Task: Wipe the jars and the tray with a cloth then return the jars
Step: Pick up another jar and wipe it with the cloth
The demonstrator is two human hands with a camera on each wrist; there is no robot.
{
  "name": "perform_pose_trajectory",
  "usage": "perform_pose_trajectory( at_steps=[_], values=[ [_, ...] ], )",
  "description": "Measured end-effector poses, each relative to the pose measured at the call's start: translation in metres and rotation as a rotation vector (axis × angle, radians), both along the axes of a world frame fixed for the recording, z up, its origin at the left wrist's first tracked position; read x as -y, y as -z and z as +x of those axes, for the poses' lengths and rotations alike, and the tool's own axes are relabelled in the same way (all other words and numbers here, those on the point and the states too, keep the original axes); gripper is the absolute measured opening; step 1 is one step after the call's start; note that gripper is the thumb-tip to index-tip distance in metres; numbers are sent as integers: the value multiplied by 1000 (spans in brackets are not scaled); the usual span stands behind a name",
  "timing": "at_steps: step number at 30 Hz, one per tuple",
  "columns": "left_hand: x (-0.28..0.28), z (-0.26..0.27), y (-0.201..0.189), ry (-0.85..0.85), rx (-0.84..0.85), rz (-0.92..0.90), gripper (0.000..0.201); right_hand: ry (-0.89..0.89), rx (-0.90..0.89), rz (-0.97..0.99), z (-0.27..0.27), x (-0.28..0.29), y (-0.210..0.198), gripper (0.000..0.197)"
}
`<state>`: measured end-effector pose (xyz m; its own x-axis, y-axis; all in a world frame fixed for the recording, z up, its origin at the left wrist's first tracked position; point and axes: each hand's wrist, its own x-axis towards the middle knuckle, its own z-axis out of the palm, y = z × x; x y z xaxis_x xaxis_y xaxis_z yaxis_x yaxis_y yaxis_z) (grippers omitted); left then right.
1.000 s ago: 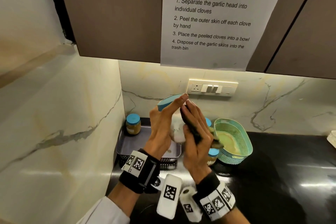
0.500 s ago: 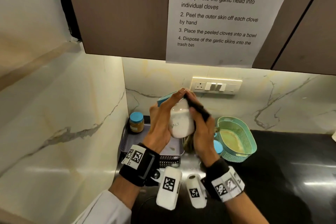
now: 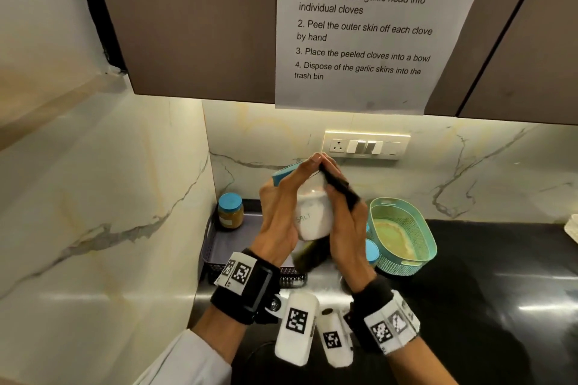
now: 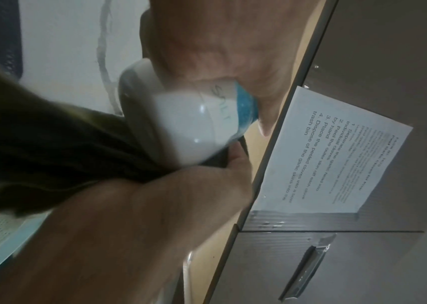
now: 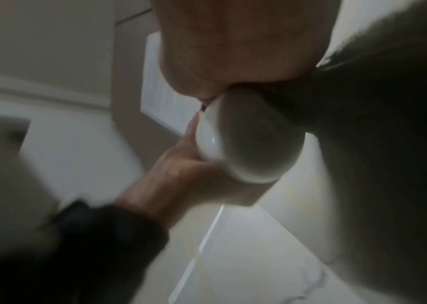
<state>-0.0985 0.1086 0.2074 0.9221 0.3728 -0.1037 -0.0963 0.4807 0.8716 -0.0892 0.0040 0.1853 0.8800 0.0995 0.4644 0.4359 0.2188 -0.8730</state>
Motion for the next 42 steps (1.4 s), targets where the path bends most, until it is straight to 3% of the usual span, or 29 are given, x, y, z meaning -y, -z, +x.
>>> perform_pose_trajectory(
  at_steps=[4,5,6,8,9,11,13,16,17,20,21,22,24,26,28,30,31,33,35,38,42],
  values=[
    [-6,8,-6,8,7,-43,106,47,380,-254,-10,0,24,44],
    [-6,6,-7,-5,15,-27,102,34,411,-262,-4,1,26,45],
    [-4,5,-8,-25,26,-18,89,-8,375,-224,2,3,22,45],
    [0,3,-6,-71,20,15,58,-46,96,-55,12,4,2,43],
    [3,4,-6,-81,4,28,54,-23,4,-10,14,3,-2,42],
    [1,6,-9,-54,13,8,72,11,3,-3,7,-2,-3,44],
    [-3,11,-12,-22,4,-22,99,32,193,-118,-6,-7,9,44],
    [-4,12,-9,-86,5,-69,101,53,466,-300,-1,-4,25,46],
    [-3,12,-8,-86,7,-76,100,33,448,-272,5,-3,22,44],
    [2,12,-4,-111,10,-43,82,-30,29,-9,21,-1,7,38],
    [1,13,-4,-110,5,-28,82,-21,-34,17,20,-3,5,37],
    [0,14,-5,-88,1,-33,90,3,-8,-5,14,-5,5,39],
    [-2,17,-8,-53,-6,-62,107,74,239,-150,2,-8,11,42],
    [-3,16,-13,-75,-25,-61,103,147,491,-299,1,-8,22,43],
    [-2,13,-14,-88,-54,-36,86,171,556,-295,9,-10,29,42],
    [2,10,-14,-51,-40,-31,64,161,408,-135,21,-9,26,36],
    [2,10,-12,-44,-31,11,62,141,257,-7,27,-6,20,36],
    [1,9,-10,-60,-1,127,73,96,-109,258,38,1,5,37],
    [1,8,-13,-54,20,226,82,1,-375,361,44,6,-5,35],
    [9,10,-16,-3,54,235,79,-104,-523,372,32,-1,-12,28],
    [8,10,-12,13,77,278,52,-43,-533,400,25,-9,-7,29]
  ],
)
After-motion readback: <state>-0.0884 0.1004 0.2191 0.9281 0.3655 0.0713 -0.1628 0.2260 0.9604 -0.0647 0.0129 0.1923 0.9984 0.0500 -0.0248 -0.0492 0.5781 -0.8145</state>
